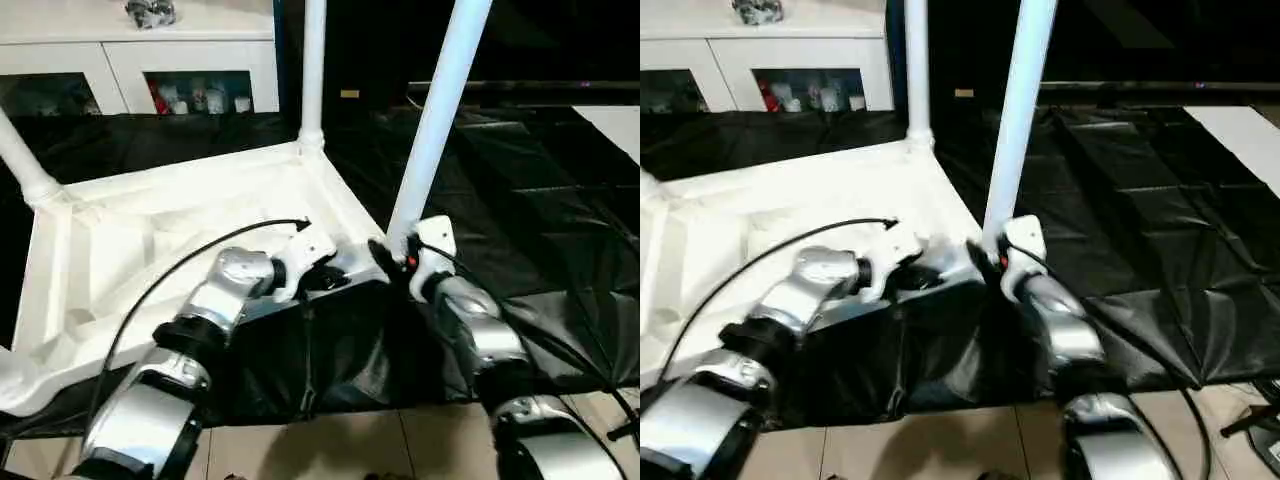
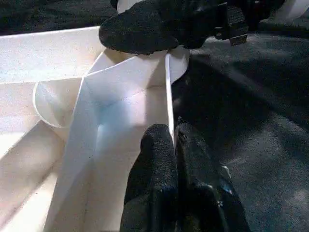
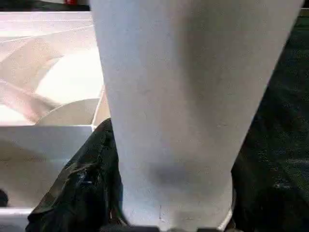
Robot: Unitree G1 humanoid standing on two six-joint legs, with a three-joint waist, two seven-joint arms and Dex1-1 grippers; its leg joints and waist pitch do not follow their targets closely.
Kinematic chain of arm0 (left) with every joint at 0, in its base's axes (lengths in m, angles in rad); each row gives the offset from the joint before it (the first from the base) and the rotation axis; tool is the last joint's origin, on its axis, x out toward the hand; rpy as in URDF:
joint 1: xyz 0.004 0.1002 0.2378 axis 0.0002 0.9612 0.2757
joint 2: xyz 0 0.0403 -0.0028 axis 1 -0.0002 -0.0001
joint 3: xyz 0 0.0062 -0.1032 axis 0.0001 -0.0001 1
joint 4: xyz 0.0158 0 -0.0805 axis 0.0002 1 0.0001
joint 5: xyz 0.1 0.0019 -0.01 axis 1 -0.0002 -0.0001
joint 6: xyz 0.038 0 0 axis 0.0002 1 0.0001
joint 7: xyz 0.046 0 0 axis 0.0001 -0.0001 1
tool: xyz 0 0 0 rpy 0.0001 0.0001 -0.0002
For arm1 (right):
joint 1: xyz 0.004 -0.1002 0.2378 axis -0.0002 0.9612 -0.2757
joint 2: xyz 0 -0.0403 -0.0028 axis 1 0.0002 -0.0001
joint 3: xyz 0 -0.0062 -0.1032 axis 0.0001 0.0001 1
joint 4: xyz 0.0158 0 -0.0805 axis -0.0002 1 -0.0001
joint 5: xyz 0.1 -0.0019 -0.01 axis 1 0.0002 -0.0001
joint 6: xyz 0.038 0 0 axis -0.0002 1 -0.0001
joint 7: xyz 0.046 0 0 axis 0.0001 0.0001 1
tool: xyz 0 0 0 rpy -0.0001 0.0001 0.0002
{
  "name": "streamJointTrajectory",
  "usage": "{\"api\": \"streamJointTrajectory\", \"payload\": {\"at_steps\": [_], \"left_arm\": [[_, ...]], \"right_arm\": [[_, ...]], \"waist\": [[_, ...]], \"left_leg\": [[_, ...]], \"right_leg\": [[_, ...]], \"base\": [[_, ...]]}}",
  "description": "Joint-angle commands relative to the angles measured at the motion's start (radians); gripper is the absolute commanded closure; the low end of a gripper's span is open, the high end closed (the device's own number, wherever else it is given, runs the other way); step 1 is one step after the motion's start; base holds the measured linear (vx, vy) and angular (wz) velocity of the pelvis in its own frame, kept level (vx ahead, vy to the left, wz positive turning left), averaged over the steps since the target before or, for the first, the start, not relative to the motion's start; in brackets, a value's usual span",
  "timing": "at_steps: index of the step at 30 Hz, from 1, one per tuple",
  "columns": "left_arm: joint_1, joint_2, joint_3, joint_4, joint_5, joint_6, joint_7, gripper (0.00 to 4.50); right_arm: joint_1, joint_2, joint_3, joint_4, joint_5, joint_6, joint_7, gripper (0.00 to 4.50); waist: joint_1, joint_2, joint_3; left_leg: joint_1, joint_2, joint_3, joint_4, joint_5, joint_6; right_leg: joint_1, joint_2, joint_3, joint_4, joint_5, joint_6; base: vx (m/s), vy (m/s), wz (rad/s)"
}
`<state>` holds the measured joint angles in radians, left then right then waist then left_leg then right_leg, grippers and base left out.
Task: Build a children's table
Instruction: Rotate leg to tighten
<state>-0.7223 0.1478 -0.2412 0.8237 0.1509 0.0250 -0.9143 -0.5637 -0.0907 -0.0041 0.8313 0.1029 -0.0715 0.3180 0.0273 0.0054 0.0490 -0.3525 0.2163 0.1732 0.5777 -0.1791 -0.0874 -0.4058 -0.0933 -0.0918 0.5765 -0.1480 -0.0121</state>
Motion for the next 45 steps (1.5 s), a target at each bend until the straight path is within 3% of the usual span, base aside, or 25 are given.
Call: {"api": "streamJointTrajectory", "payload": {"at_steps": [1,2,5,7,11,12,15,18,21,24,27,30,37,42,45], "left_arm": [[-0.003,-0.056,-0.053,-0.034,-0.004,-0.032,-0.022,4.5],[-0.002,-0.054,-0.056,-0.032,-0.001,-0.037,-0.019,4.5],[0.0,-0.052,-0.058,-0.035,0.003,-0.036,-0.015,4.5],[0.003,-0.038,-0.055,-0.042,0.001,-0.032,-0.022,4.5],[0.002,-0.01,-0.048,-0.037,-0.009,-0.048,-0.065,4.5],[-0.003,0.019,-0.037,-0.028,-0.032,-0.074,-0.133,4.5],[-0.007,0.037,-0.037,-0.021,-0.039,-0.089,-0.174,4.5],[-0.014,0.072,-0.039,-0.008,-0.056,-0.103,-0.259,4.5],[-0.018,0.103,-0.044,-0.007,-0.073,-0.107,-0.338,4.5],[-0.024,0.129,-0.053,0.002,-0.073,-0.115,-0.394,4.5],[-0.029,0.148,-0.062,0.014,-0.067,-0.131,-0.426,4.5],[-0.036,0.168,-0.068,0.027,-0.064,-0.147,-0.465,4.5],[-0.039,0.185,-0.07,0.039,-0.059,-0.165,-0.494,4.5],[-0.038,0.166,-0.055,0.046,-0.062,-0.155,-0.441,4.5],[-0.037,0.138,-0.047,0.044,-0.05,-0.123,-0.35,4.5]], "right_arm": [[-0.006,0.018,0.02,0.05,-0.05,0.013,-0.03,1.83],[-0.008,0.019,0.017,0.05,-0.054,0.002,-0.027,1.13],[-0.013,0.02,0.012,0.06,-0.06,-0.015,-0.033,1.07],[-0.018,0.006,0.01,0.072,-0.07,-0.041,-0.037,0.71],[-0.014,-0.03,0.036,0.064,-0.069,-0.063,0.053,0.71],[0.01,-0.068,0.069,0.016,-0.03,-0.058,0.255,0.71],[0.033,-0.095,0.095,-0.026,-0.005,-0.045,0.385,0.71],[0.073,-0.149,0.139,-0.113,0.038,0.004,0.613,0.71],[0.091,-0.199,0.186,-0.163,0.057,0.038,0.769,0.71],[0.091,-0.226,0.214,-0.18,0.062,0.068,0.858,0.99],[0.088,-0.239,0.233,-0.186,0.057,0.081,0.902,1.09],[0.083,-0.247,0.249,-0.198,0.048,0.091,0.944,1.45],[0.089,-0.248,0.259,-0.22,0.047,0.106,0.969,1.76],[0.097,-0.223,0.209,-0.21,0.054,0.106,0.879,1.78],[0.087,-0.189,0.163,-0.16,0.031,0.085,0.718,1.8]], "waist": [[-0.004,0.001,-0.062],[-0.005,0.0,-0.062],[-0.004,0.001,-0.063],[-0.003,0.002,-0.063],[0.0,0.001,-0.066],[0.0,0.001,-0.068],[0.003,-0.001,-0.068],[0.01,0.0,-0.065],[0.013,0.001,-0.064],[0.014,0.001,-0.062],[0.015,0.0,-0.061],[0.016,0.0,-0.062],[0.024,0.0,-0.063],[0.025,-0.002,-0.061],[0.02,-0.004,-0.057]], "left_leg": [[0.0,0.005,0.004,-0.069,-0.304,0.037],[0.0,0.005,0.005,-0.069,-0.306,0.037],[0.002,0.007,0.005,-0.069,-0.312,0.036],[0.003,0.007,0.005,-0.07,-0.313,0.037],[-0.003,0.007,0.006,-0.068,-0.281,0.05],[-0.005,0.004,0.007,-0.065,-0.276,0.066],[-0.008,0.008,0.008,-0.063,-0.247,0.093],[-0.007,0.01,0.01,-0.063,-0.253,0.104],[-0.007,0.014,0.009,-0.065,-0.27,0.093],[-0.005,0.014,0.008,-0.067,-0.293,0.082],[-0.002,0.014,0.008,-0.067,-0.301,0.068],[-0.001,0.015,0.007,-0.068,-0.296,0.062],[0.0,0.016,0.007,-0.068,-0.283,0.06],[0.0,0.016,0.007,-0.069,-0.285,0.052],[0.004,0.013,0.005,-0.071,-0.319,0.037]], "right_leg": [[0.044,-0.042,0.037,-0.081,-0.402,-0.169],[0.044,-0.041,0.038,-0.081,-0.398,-0.17],[0.043,-0.042,0.039,-0.079,-0.383,-0.179],[0.044,-0.042,0.039,-0.077,-0.369,-0.189],[0.051,-0.041,0.041,-0.067,-0.291,-0.21],[0.056,-0.04,0.039,-0.067,-0.277,-0.213],[0.057,-0.042,0.041,-0.061,-0.229,-0.233],[0.06,-0.037,0.038,-0.064,-0.249,-0.235],[0.058,-0.04,0.037,-0.064,-0.283,-0.232],[0.055,-0.041,0.037,-0.069,-0.33,-0.225],[0.053,-0.043,0.037,-0.072,-0.361,-0.217],[0.052,-0.043,0.038,-0.07,-0.357,-0.217],[0.053,-0.044,0.039,-0.067,-0.338,-0.222],[0.052,-0.045,0.039,-0.069,-0.358,-0.214],[0.047,-0.046,0.038,-0.077,-0.436,-0.187]], "base": [[0.0,0.0,0.0],[0.0,0.0,0.0],[0.0,0.0,0.0],[0.0,0.0,0.0],[0.0,0.0,0.0],[0.0,0.0,0.0],[0.0,0.0,0.0],[0.0,0.0,0.0],[0.0,0.0,0.0],[0.0,0.0,0.0],[0.0,0.0,0.0],[0.0,0.0,0.0],[0.0,0.0,0.0],[0.0,0.0,0.0],[0.0,0.0,0.0]]}}
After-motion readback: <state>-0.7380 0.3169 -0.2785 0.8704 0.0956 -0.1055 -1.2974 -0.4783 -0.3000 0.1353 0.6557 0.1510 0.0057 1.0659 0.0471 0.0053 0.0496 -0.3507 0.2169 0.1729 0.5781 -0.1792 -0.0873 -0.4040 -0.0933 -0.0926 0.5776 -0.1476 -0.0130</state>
